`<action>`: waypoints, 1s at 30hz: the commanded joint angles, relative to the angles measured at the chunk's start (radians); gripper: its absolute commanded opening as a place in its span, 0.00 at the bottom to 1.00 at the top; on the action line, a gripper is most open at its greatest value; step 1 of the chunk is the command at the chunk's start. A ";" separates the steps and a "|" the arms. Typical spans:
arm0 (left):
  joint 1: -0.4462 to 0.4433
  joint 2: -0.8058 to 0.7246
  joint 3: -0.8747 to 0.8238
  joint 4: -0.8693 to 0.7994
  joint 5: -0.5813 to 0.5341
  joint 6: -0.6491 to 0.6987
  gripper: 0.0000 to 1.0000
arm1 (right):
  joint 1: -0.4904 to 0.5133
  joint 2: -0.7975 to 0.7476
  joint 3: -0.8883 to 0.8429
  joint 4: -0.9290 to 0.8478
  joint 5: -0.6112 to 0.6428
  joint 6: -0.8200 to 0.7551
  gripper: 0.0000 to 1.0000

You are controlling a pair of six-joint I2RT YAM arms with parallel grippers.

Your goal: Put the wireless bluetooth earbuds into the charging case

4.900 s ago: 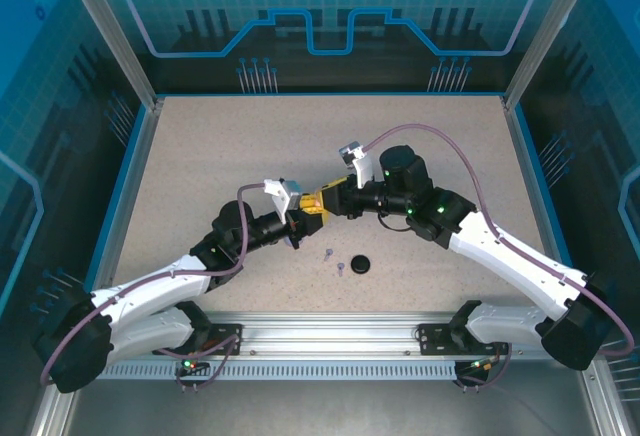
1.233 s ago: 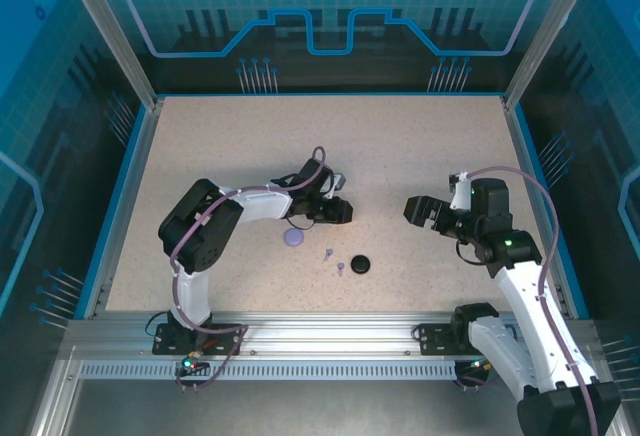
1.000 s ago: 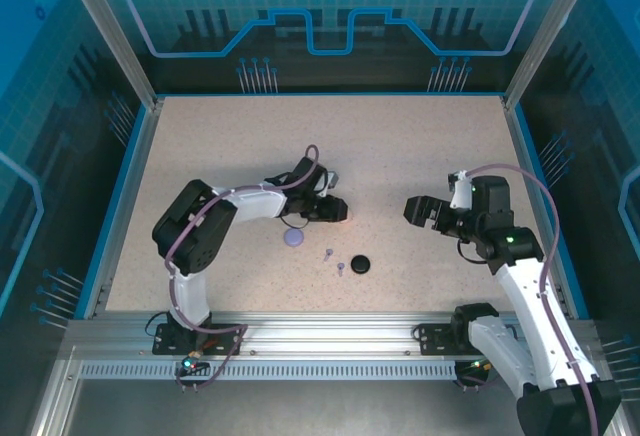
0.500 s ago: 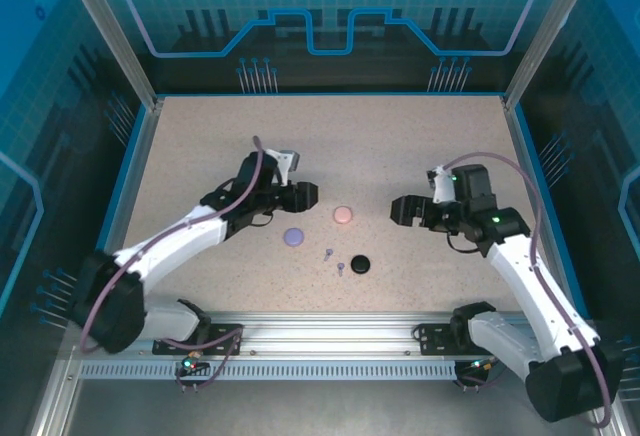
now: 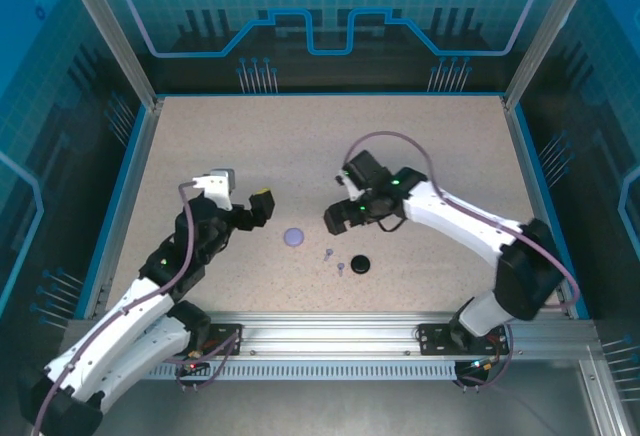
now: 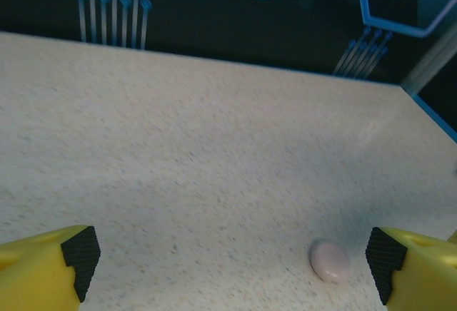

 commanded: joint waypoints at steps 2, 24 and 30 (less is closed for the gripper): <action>0.011 -0.098 -0.019 -0.055 -0.137 0.051 0.99 | 0.100 0.158 0.149 -0.065 0.079 -0.096 0.96; 0.015 -0.209 -0.023 -0.122 -0.251 0.069 0.99 | 0.240 0.644 0.543 -0.170 0.137 -0.256 0.81; 0.014 -0.208 -0.021 -0.122 -0.250 0.067 0.99 | 0.232 0.678 0.556 -0.162 0.111 -0.241 0.74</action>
